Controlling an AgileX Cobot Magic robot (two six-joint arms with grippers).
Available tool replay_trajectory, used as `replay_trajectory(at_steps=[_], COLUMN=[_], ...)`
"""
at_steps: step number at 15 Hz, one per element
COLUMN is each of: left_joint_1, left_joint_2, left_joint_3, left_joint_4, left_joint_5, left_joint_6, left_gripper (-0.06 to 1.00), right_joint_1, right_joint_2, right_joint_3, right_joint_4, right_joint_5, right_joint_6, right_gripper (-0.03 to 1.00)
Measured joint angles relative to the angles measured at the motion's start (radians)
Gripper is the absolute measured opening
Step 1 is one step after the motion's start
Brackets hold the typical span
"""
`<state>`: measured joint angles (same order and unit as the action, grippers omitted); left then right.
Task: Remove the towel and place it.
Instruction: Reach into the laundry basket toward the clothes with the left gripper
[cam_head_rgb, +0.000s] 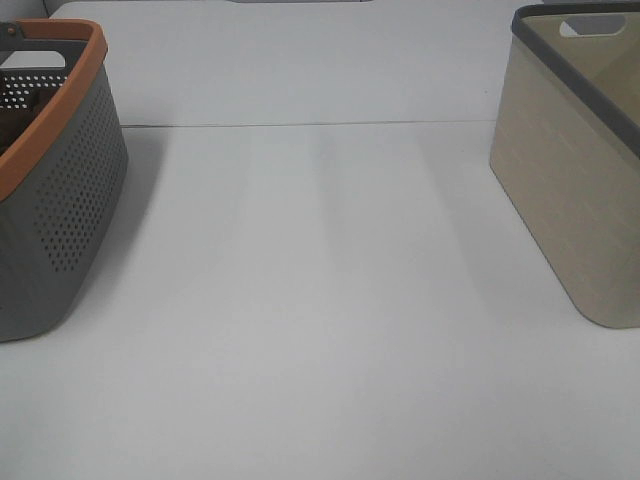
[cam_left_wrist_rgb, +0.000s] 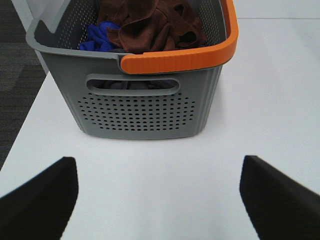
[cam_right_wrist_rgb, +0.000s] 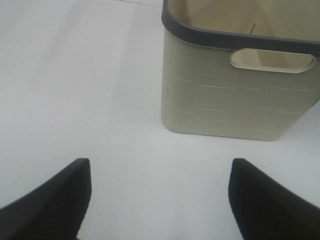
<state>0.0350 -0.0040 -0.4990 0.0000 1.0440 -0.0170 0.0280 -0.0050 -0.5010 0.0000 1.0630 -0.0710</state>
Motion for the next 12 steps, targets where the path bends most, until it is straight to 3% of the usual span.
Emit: replay_trajectory(at_steps=[12], left_joint_1=[0.000], left_joint_2=[0.000], left_joint_3=[0.000], left_joint_4=[0.000], left_joint_5=[0.000], left_joint_6=[0.000], left_gripper=[0.83], right_joint_1=[0.000], right_joint_2=[0.000], right_joint_3=[0.000], right_joint_4=[0.000], right_joint_5=[0.000], right_joint_6=[0.000], right_gripper=[0.73])
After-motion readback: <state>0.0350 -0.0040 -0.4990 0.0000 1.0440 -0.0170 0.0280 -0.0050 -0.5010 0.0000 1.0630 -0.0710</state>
